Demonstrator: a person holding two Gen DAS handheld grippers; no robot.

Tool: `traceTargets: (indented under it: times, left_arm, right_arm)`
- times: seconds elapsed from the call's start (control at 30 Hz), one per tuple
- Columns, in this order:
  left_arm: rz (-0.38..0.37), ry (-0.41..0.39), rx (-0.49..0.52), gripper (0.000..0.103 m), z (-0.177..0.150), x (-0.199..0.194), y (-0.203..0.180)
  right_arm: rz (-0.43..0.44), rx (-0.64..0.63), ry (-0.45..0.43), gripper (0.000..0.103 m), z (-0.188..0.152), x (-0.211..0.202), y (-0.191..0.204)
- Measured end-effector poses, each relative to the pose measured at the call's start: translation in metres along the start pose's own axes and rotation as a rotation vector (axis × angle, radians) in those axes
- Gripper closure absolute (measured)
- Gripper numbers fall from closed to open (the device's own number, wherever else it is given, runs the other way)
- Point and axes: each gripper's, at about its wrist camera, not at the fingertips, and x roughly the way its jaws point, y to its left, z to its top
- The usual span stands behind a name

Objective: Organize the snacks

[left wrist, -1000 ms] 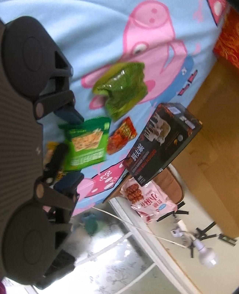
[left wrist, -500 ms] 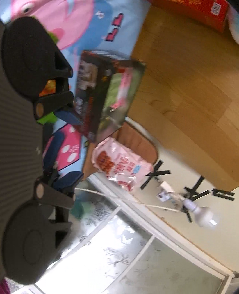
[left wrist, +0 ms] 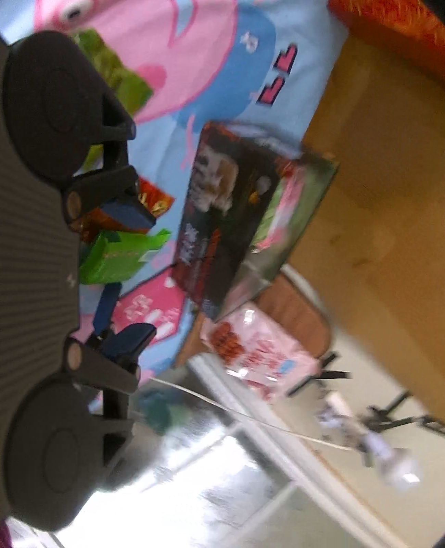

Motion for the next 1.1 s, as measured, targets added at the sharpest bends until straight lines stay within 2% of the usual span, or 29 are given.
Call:
traceTargets:
  times: [0.03,0.07,0.1,0.17,0.23,0.33,0.43,0.5,0.6,0.67,0.7,0.73,0.8,0.9,1.0,1.1]
  left_arm:
    - [0.027,0.032,0.012,0.054,-0.002,0.012,0.001]
    - [0.034,0.067,0.005,0.061,-0.006,0.022,0.004]
    - [0.037,0.074,-0.003,0.063,-0.009,0.026,0.005]
    - [0.037,0.055,0.008,0.063,-0.013,0.022,0.0]
    - [0.017,0.026,0.033,0.063,-0.011,0.011,-0.011]
    - [-0.006,-0.027,0.062,0.063,0.003,-0.005,-0.026]
    - [-0.009,-0.095,0.112,0.061,0.029,-0.015,-0.041]
    - [0.028,-0.139,0.134,0.057,0.047,-0.019,-0.047]
    - [0.135,-0.192,0.166,0.034,0.071,-0.011,-0.042]
    - [0.262,-0.208,0.168,0.034,0.081,0.0,-0.033]
    - [0.29,-0.195,0.146,0.036,0.083,0.003,-0.028]
    - [0.271,-0.192,0.118,0.036,0.082,-0.002,-0.023]
    - [0.222,-0.233,0.124,0.034,0.073,-0.02,-0.024]
    - [0.232,-0.292,0.135,0.034,0.053,-0.051,-0.022]
    - [0.209,-0.3,0.032,0.034,0.032,-0.077,0.002]
    - [0.248,-0.308,-0.056,0.034,0.01,-0.096,0.026]
  right_arm:
    - [0.002,-0.007,-0.008,0.031,-0.001,-0.001,0.002]
    - [0.011,-0.008,-0.006,0.036,-0.001,0.0,0.003]
    - [0.013,-0.004,-0.015,0.049,-0.002,0.0,0.004]
    - [-0.013,0.009,-0.024,0.055,-0.002,-0.001,0.004]
    - [-0.015,0.025,-0.038,0.056,-0.003,-0.007,0.003]
    - [-0.011,0.038,-0.116,0.057,0.0,-0.024,0.006]
    - [-0.051,-0.019,-0.223,0.057,0.014,-0.037,0.014]
    - [-0.074,-0.049,-0.283,0.057,0.033,-0.037,0.015]
    - [-0.044,-0.035,-0.329,0.056,0.065,-0.025,0.007]
    - [-0.028,-0.032,-0.339,0.052,0.084,-0.003,0.003]
    - [-0.037,-0.043,-0.342,0.051,0.091,0.009,0.003]
    - [-0.05,-0.048,-0.342,0.051,0.094,0.02,0.002]
    - [-0.077,-0.008,-0.302,0.051,0.096,0.029,-0.003]
    - [-0.001,0.097,-0.338,0.051,0.077,0.007,-0.012]
    - [0.024,0.172,-0.33,0.051,0.051,-0.015,-0.016]
    - [0.077,0.254,-0.26,0.048,0.025,-0.022,-0.02]
